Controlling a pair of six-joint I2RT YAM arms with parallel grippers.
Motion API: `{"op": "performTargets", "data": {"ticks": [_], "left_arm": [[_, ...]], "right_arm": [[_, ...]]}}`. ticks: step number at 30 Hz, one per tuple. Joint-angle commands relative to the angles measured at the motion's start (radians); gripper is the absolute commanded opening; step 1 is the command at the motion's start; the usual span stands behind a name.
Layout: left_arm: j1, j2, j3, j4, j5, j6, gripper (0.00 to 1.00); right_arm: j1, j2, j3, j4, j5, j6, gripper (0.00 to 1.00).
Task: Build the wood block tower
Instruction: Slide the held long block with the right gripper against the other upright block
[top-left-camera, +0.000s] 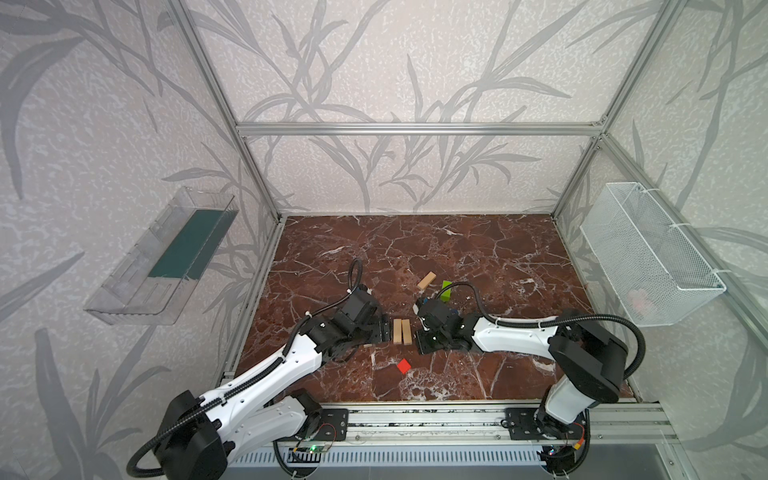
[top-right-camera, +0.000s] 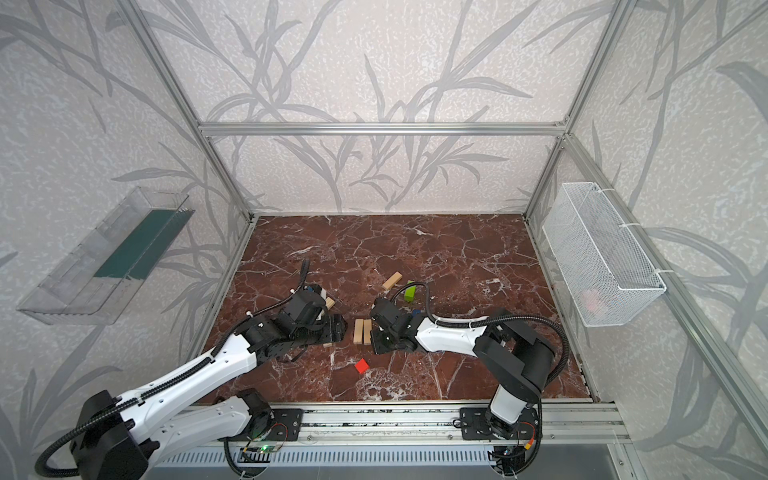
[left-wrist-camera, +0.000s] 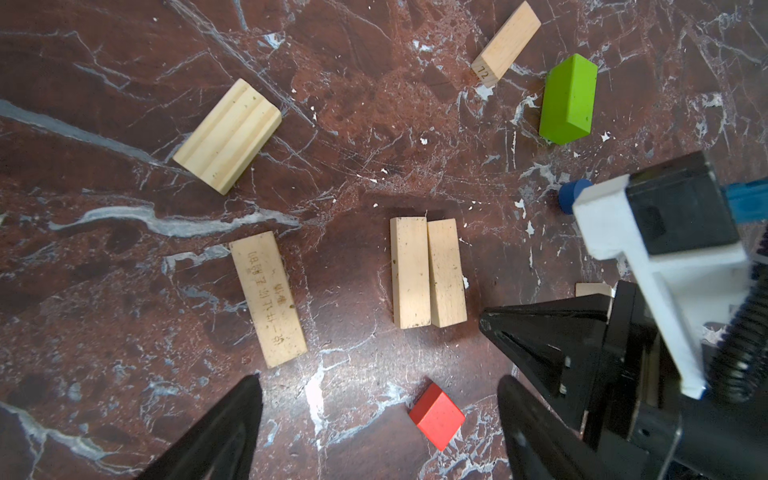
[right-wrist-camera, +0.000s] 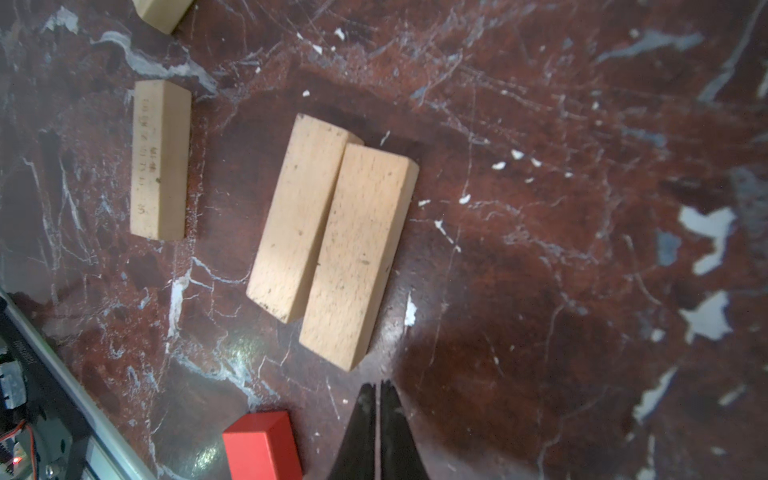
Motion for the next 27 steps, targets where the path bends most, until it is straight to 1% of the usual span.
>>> {"op": "performTargets", "data": {"ticks": [1,3,5,11,20,27], "left_arm": [[0.006,0.002,0.031,-0.011,-0.012,0.012,0.87],[0.005,-0.003,0.025,-0.007,-0.014,0.012,0.87],[0.007,-0.003,0.024,-0.006,-0.016,0.013,0.87],[0.009,-0.001,0.024,-0.006,-0.021,0.013,0.87],[0.012,0.003,0.024,-0.011,-0.027,0.014,0.87],[0.014,0.0,0.024,-0.014,-0.028,0.015,0.87]], "right_arm": [[-0.005,0.019,0.036,-0.025,0.021,-0.014,0.08],[-0.006,0.019,0.043,-0.024,0.024,-0.014,0.08],[-0.005,0.052,0.048,-0.025,0.02,-0.044,0.08],[-0.005,0.075,0.059,-0.021,0.014,-0.048,0.07],[-0.005,0.097,0.063,0.019,-0.026,-0.04,0.07],[-0.006,0.106,0.073,0.011,-0.02,-0.042,0.07]]}}
